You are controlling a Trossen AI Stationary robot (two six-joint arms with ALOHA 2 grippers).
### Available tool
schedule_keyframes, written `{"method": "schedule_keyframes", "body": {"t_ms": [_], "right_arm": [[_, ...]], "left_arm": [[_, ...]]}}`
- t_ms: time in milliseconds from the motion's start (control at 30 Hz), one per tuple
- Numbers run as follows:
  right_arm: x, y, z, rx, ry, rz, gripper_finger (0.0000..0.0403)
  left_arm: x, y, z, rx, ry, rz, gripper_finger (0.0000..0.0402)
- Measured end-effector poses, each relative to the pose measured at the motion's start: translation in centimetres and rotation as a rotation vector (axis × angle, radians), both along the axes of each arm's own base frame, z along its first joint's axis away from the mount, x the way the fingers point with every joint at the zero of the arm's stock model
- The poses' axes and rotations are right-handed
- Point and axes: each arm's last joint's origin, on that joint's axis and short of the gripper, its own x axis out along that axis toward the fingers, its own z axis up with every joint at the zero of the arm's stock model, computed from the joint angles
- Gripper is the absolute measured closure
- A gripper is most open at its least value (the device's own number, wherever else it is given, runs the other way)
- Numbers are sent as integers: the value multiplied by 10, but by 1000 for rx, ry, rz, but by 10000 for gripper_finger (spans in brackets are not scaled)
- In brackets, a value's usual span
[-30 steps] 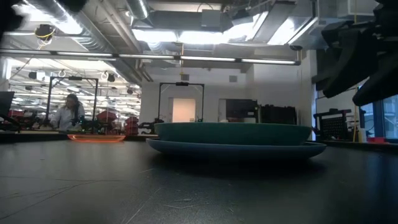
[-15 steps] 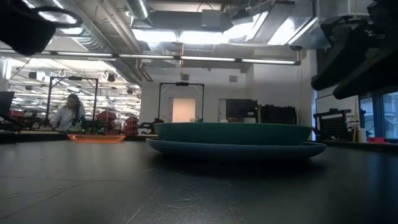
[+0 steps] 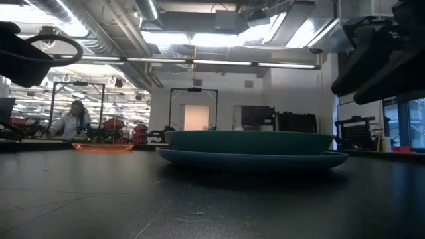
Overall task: Stack plastic plates
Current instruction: Stack the light blue transparent plate on the light green transparent plate
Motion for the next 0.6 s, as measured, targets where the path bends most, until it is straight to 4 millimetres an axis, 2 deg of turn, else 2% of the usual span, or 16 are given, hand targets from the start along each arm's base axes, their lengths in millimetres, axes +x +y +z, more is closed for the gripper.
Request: {"method": "schedule_keyframes", "body": {"t_ms": [167, 433, 600], "right_arm": [[0, 0, 0, 20, -5, -17, 237], [0, 0, -2, 24, -10, -18, 237], [-4, -4, -9, 14, -4, -21, 237]], "left_arm": [[-1, 1, 0, 10, -1, -25, 309], [9, 2, 6, 54, -72, -106, 389], [19, 0, 16, 69, -126, -168, 396]]}}
